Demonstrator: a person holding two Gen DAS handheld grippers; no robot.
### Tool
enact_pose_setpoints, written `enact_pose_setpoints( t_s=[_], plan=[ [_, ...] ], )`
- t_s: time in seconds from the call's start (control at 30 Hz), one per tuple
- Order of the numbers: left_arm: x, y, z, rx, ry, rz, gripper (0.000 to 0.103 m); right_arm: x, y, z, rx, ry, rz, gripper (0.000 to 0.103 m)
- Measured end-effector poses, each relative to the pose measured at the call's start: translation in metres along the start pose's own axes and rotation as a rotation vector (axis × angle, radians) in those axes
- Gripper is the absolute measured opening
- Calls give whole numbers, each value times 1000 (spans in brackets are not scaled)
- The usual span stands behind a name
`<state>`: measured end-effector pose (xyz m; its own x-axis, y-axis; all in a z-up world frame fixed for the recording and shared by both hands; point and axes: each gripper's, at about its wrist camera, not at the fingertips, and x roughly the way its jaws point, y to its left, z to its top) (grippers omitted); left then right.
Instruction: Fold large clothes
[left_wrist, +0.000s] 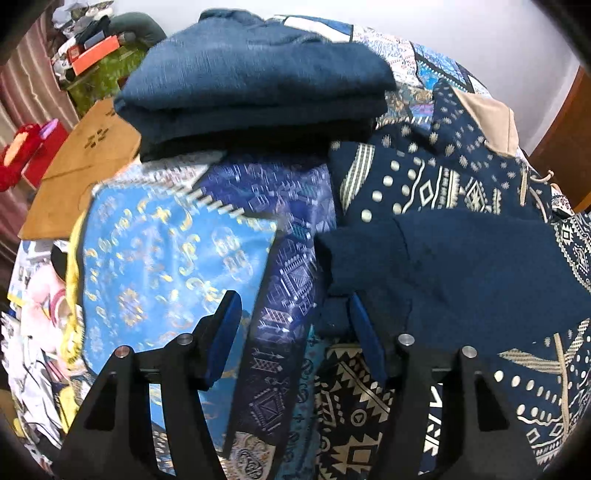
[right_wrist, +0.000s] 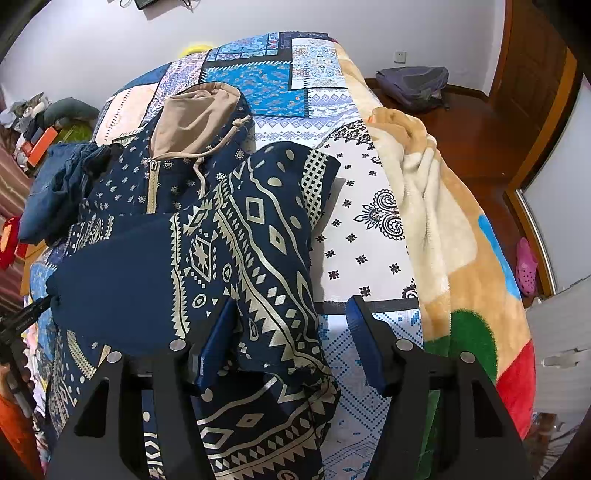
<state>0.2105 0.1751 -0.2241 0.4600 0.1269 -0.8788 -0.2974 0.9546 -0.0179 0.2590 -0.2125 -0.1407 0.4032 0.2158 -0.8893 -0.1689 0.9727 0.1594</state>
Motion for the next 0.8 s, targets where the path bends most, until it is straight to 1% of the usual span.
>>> enact_pose_setpoints(
  t_s=[0.17,0.3,0.43,0.53,0.63,0.7,0.8],
  plan=[
    [-33,-16,26,43,-81,-36,60,-15,8,13,-29,-43,-13,59],
    [-58,-44,57,95,-154,-98,61,-30,14,31,-48,-101,6,59],
    [-76,-81,97,171,-225,-156,63,-45,25,58,-63,-161,44,59],
    [-77,-109,125,220,-259,-191,66,-49,33,79,-66,-198,81,59],
    [-69,-135,150,266,-279,-180,66,-46,43,101,-63,-219,114,59],
    [-59,-150,164,287,-276,-190,66,-38,49,117,-56,-216,134,59],
    [-34,-168,185,288,-234,-207,66,-15,56,142,-44,-181,163,59]
  ],
)
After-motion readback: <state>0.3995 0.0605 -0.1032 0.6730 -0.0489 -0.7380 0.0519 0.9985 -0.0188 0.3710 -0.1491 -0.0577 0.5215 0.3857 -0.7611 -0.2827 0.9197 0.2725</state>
